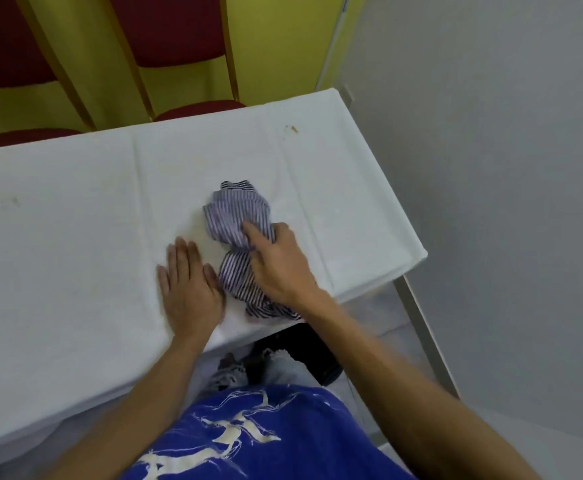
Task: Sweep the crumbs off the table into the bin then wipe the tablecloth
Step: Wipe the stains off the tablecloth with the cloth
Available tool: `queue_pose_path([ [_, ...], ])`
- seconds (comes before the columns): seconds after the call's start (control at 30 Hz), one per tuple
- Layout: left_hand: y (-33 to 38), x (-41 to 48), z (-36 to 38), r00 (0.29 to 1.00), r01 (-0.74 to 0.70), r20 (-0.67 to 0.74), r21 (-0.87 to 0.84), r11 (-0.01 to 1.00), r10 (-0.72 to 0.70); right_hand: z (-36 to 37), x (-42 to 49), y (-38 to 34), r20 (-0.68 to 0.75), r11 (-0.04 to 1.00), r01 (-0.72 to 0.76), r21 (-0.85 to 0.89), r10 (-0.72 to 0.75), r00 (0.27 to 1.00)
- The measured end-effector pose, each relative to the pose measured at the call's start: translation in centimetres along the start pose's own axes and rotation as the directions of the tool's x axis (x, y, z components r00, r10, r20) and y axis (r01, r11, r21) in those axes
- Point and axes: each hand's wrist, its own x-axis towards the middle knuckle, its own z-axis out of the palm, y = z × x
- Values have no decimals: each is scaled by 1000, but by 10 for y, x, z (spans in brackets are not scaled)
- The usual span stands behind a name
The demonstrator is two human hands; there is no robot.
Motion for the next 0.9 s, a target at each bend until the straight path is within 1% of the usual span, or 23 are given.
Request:
queue_pose_path([
  [0.07, -6, -4, 3, 997, -71, 41, -10, 997, 71, 31, -7, -32, 50, 988, 119, -103, -114, 992],
  [0.1, -5, -5, 5, 996, -80, 45, -14, 997, 80, 40, -10, -37, 72, 976, 144, -161, -134, 988],
  [0.17, -2, -7, 5, 998, -50, 41, -4, 999, 51, 48, -10, -23, 69, 967, 129, -220, -116, 991],
  [0.27, 2, -11, 4, 1000, -7, -8, 26, 1000, 8, 28, -7, 29, 53, 972, 39, -230, -28, 998],
  [0.33, 4, -11, 3, 1000, 7, -8, 18, 1000, -7, 1, -3, 71, 30, 956, -32, -292, 43, 999],
  [0.4, 7, -10, 5, 1000, 21, 16, 6, 1000, -21, -31, 9, 124, -30, 913, -152, -378, 152, 988],
  [0.47, 7, -8, 6, 998, 36, 43, -12, 999, -36, -66, 18, 176, -100, 850, -325, -414, 313, 945],
  [0.5, 6, -7, 6, 998, 35, 52, -20, 999, -34, -80, 21, 196, -131, 820, -384, -424, 363, 922],
  [0.57, 2, -8, 5, 998, 30, 60, -23, 999, -28, -92, 21, 212, -133, 788, -391, -476, 374, 918],
  [0.6, 2, -7, 3, 998, 38, 57, -24, 999, -37, -91, 25, 210, -133, 789, -395, -471, 379, 916],
  [0.67, 9, 2, -3, 996, 90, 33, -57, 994, -88, -85, 36, 190, -167, 801, -481, -356, 452, 876],
  [0.7, 16, 9, -6, 991, 136, 18, -109, 985, -135, -81, 44, 175, -197, 821, -506, -264, 468, 862],
  [0.73, 23, 16, -10, 984, 174, -14, -167, 970, -179, -76, 53, 157, -206, 861, -483, -163, 449, 870],
  [0.77, 30, 24, -15, 977, 190, -60, -207, 960, -206, -71, 60, 135, -197, 909, -412, -62, 393, 898],
  [0.83, 34, 46, -23, 968, 181, -133, -221, 958, -214, -55, 70, 84, -163, 980, -175, 97, 189, 968],
  [0.87, 32, 59, -23, 964, 183, -150, -232, 955, -221, -44, 71, 57, -139, 991, -45, 129, 63, 988],
  [0.9, 26, 73, -19, 958, 203, -152, -245, 948, -244, -32, 72, 31, -115, 989, 68, 128, -53, 992],
])
